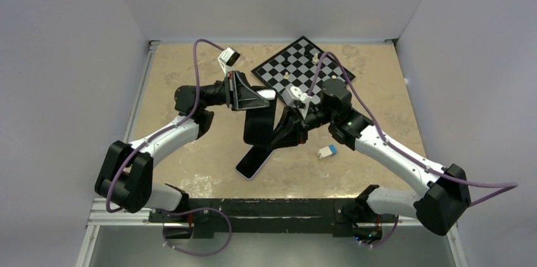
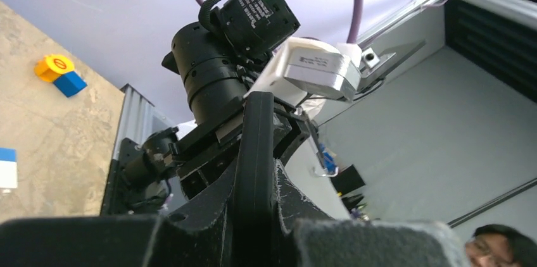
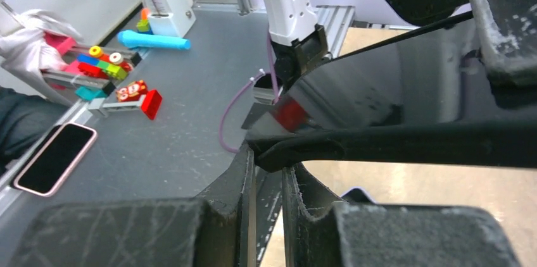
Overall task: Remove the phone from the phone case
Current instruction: Remove the phone case from the phone.
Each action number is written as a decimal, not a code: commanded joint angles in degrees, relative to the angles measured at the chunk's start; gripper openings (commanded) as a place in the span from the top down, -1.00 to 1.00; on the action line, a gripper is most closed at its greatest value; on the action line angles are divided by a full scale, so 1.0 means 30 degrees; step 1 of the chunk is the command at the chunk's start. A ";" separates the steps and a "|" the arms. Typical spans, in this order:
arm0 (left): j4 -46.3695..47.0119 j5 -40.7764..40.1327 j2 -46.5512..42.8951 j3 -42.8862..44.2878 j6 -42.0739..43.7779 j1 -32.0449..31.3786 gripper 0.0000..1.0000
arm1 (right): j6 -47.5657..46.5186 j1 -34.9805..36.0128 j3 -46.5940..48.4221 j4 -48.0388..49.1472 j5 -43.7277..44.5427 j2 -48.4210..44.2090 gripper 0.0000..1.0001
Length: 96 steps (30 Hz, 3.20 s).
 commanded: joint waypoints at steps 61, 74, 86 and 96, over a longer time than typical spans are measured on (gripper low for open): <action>-1.0067 -0.8567 -0.2434 0.0008 0.6621 -0.0246 1.00 | 1.3377 -0.0708 -0.1899 -0.0703 1.0284 -0.3647 0.26; -0.6335 -0.8332 -0.1288 -0.0816 0.3717 -0.0247 1.00 | 1.4553 -0.0715 -0.2519 0.0792 1.0710 -0.2402 0.29; -0.6563 -0.8225 -0.1203 -0.0817 0.3972 -0.0247 1.00 | 1.2748 -0.0834 -0.2104 -0.2334 1.1779 -0.3928 0.23; -0.6448 -0.8138 -0.1390 -0.0875 0.3689 -0.0247 1.00 | 1.3400 -0.0844 -0.2169 -0.1263 1.1345 -0.3392 0.22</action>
